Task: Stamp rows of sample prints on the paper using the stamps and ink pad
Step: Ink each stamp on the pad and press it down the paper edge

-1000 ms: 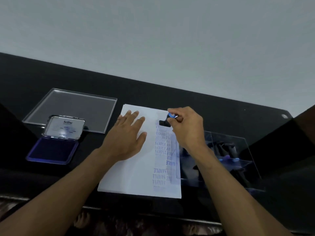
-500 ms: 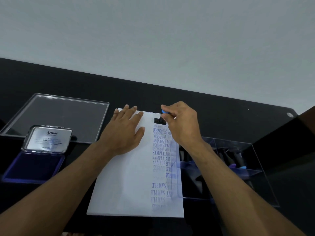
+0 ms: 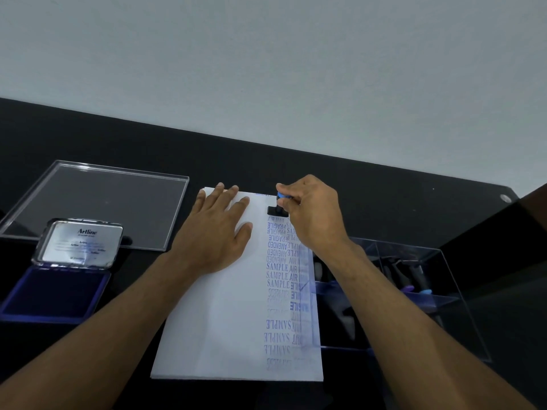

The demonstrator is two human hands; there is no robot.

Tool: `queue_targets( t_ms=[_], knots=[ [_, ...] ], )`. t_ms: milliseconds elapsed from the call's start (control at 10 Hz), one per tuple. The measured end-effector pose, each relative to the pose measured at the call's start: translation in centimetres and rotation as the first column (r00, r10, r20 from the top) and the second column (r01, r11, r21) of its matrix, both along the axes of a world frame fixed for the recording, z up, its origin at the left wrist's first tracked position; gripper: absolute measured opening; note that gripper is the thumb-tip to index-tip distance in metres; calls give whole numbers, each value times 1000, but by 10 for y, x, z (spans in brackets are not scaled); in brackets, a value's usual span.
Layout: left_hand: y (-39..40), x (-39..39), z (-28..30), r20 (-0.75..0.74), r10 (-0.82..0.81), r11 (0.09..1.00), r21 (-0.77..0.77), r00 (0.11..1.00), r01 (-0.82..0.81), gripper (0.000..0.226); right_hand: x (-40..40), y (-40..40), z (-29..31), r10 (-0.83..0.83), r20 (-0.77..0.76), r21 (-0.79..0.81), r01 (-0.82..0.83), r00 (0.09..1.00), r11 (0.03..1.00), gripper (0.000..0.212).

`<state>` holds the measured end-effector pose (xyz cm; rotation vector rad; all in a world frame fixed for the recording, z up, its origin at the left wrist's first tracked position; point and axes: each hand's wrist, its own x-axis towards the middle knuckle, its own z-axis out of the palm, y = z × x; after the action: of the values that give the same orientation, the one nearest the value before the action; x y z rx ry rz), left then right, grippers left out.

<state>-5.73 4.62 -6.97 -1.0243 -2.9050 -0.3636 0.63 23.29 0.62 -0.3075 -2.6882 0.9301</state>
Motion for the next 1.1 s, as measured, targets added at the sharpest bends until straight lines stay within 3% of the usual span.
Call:
queue_targets(
  t_ms=[400,1100],
  knots=[
    [0,0,-1,1,1,1000,7,1000,-1,82,-4,-1,-1,-43,67,-66,47,997,997,28],
    [-1,0,-2,-10,-2,1000,31,1000,3,77,-6,-1,6,-21,35,91,18,999,996,21]
  ],
)
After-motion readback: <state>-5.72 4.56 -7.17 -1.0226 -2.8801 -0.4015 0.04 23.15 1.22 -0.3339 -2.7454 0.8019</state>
